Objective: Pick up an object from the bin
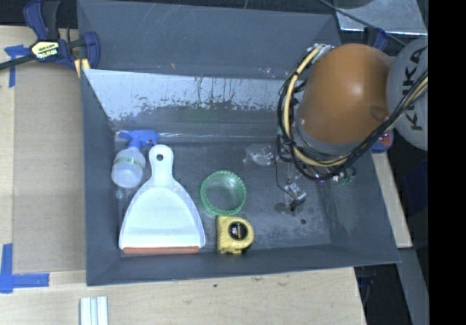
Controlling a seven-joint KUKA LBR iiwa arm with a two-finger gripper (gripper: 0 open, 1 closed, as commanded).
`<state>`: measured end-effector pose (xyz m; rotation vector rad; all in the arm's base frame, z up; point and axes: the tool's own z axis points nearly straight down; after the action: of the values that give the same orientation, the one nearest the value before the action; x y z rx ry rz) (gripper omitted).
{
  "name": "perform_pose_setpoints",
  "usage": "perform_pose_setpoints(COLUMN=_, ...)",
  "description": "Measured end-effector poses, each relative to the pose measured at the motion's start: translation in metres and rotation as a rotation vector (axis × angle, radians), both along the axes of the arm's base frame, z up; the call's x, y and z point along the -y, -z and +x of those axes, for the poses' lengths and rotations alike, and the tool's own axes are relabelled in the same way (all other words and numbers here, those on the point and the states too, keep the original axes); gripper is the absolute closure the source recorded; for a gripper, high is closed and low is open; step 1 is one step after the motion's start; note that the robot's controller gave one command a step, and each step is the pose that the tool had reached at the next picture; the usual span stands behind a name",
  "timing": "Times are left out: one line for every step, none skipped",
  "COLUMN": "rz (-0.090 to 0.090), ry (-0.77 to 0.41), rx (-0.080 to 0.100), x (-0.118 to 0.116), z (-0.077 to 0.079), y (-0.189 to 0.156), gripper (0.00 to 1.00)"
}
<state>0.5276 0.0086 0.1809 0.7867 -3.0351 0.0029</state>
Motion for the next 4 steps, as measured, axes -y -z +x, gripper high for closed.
perform_pose_setpoints(rz=-0.001, ry=0.106, rx=-0.003, x=0.005, z=-0.010, y=0.047, gripper=0.00)
perform_pose_setpoints(rz=0.000, ry=0.083, rx=-0.006, x=-0.006, z=-0.036, y=0.112, gripper=0.00)
perform_pose_setpoints(rz=0.000, ry=0.084, rx=0.002, x=-0.005, z=-0.033, y=0.108, gripper=1.00)
perform_pose_setpoints(rz=0.001, ry=0.127, rx=0.015, x=-0.005, z=-0.003, y=0.001, gripper=1.00)
